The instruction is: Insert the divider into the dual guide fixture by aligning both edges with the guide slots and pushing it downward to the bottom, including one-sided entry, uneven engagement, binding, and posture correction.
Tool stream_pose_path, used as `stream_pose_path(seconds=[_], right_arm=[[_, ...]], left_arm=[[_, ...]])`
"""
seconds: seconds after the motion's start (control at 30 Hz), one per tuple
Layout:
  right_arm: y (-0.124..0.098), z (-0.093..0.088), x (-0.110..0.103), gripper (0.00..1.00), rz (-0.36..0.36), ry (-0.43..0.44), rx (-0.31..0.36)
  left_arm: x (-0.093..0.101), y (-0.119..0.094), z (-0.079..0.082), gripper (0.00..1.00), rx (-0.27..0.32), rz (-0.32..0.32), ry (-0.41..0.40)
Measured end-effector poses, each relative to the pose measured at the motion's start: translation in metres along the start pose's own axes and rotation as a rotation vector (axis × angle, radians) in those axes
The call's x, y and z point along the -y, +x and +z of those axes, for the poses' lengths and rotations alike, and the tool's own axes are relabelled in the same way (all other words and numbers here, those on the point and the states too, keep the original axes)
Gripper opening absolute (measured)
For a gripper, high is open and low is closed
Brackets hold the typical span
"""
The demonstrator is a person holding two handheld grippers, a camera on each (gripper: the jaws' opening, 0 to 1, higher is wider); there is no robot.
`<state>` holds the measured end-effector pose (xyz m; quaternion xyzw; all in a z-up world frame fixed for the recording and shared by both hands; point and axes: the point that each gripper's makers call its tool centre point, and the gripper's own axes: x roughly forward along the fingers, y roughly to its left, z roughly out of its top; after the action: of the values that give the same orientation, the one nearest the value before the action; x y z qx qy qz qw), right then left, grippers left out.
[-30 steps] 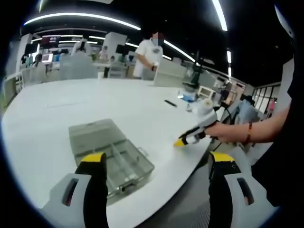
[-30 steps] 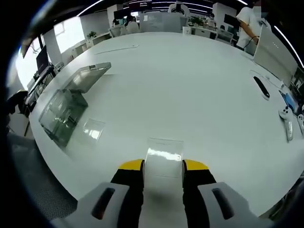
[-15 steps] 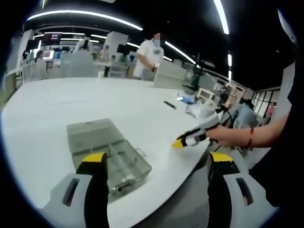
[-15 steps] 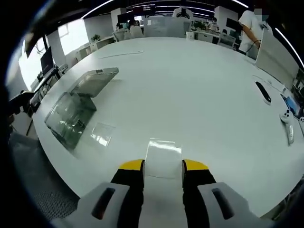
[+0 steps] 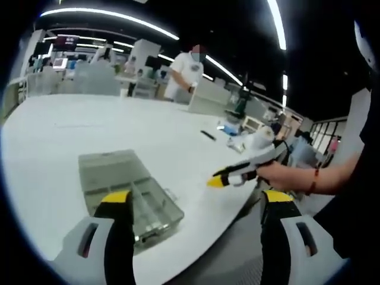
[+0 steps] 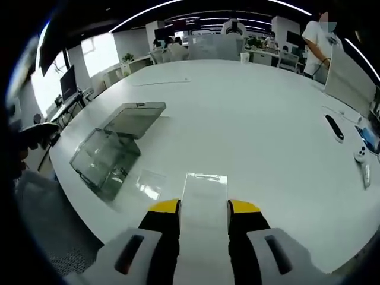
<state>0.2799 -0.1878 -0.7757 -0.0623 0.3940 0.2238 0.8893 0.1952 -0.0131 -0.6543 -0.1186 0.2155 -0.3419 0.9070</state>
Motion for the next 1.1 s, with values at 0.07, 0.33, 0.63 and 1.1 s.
stream_pose_path(seconds=[0.07,0.33,0.63,1.1], right_arm=[[0.000,0.003,-0.005,0.27,0.008,-0.018,0.007],[-0.001,0.017,-0.027,0.27,0.056,-0.059,0.045],[-0.005,0.026,-0.050,0.27,0.112,-0.092,0.063],[-0.015,0.040,-0.085,0.27,0.184,-0.145,0.109]], left_arm=[[0.000,-0.001,0.001,0.87,0.007,0.003,-0.003],[0.001,-0.003,0.002,0.86,0.019,-0.002,-0.031],[-0.001,-0.006,0.002,0.84,0.053,0.013,-0.084],[-0.008,-0.005,0.004,0.77,0.077,0.027,-0.107]])
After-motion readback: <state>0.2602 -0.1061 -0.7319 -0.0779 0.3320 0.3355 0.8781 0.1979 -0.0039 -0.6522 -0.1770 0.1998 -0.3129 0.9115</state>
